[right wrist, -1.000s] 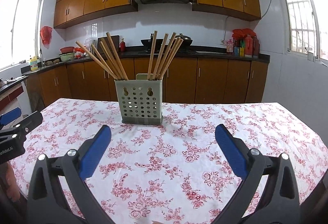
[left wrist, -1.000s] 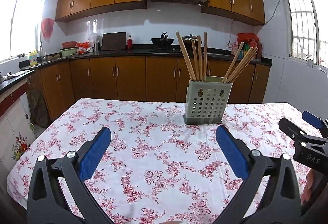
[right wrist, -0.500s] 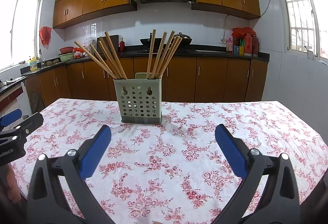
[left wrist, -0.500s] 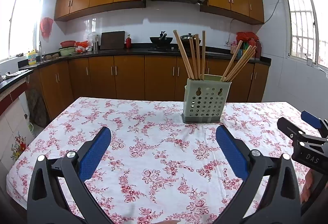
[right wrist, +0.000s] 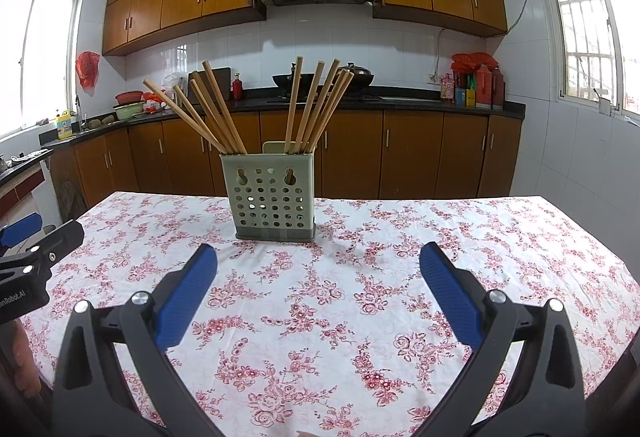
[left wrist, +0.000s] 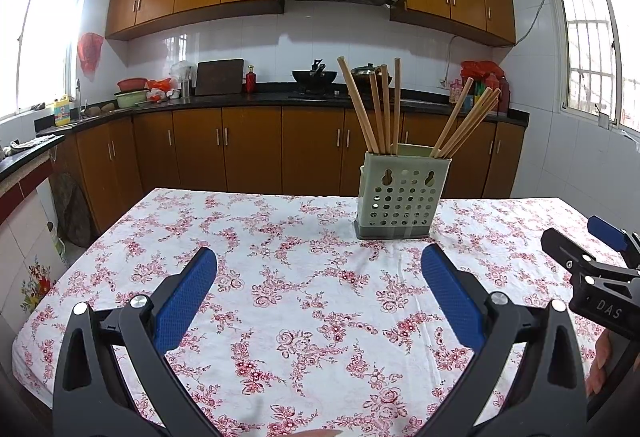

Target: Organize utensils

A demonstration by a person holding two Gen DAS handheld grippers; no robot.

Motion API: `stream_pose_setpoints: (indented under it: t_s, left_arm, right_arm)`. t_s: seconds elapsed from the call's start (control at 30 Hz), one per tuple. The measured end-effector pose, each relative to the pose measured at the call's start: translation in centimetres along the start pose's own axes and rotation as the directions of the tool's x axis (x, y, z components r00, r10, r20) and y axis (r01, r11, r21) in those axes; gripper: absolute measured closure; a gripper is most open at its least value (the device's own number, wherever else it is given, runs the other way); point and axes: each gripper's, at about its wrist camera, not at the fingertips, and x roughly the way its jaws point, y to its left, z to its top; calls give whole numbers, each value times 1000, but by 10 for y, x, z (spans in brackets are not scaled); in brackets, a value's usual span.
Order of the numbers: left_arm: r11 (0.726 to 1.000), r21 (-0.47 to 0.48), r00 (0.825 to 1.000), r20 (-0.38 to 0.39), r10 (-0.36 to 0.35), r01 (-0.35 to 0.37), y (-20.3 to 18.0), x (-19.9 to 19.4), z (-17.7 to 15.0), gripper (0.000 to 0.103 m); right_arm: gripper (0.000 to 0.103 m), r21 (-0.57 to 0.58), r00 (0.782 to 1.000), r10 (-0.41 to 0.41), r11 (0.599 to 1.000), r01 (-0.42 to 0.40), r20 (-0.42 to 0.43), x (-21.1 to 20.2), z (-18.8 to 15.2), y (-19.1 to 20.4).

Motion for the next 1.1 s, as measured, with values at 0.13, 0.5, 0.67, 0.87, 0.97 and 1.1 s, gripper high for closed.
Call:
stream_pose_setpoints:
  t_s: [0.13, 0.5, 0.67, 0.87, 0.97, 1.1]
  left_arm:
    - [1000, 0, 1000, -2, -2, 2, 0, 0, 0, 2]
    - [1000, 1, 1000, -3, -2, 2, -1, 0, 1, 2]
    - [1000, 0, 1000, -3, -2, 2, -1, 0, 1, 2]
    - [1000, -1, 1000, -3, -3, 3, -2, 1, 1, 2]
    - [1000, 0, 1000, -3, -2, 2, -1, 0, 1, 2]
    - [1000, 0, 1000, -4, -2, 2, 0, 1, 2, 2]
  right_arm:
    - [4, 0, 1000, 0, 1000, 0, -1, 0, 0, 0]
    - [4, 3, 1000, -2, 1000, 2, -2, 1, -1, 1]
    - [4, 3, 1000, -4, 1000, 4, -3, 1, -1, 2]
    - [4, 3, 1000, -4, 1000, 4, -4, 1, -1, 2]
    - [4, 4, 1000, -5, 1000, 5, -6, 2, -2, 2]
    - [4, 4, 1000, -5, 1000, 5, -8, 3, -3, 2]
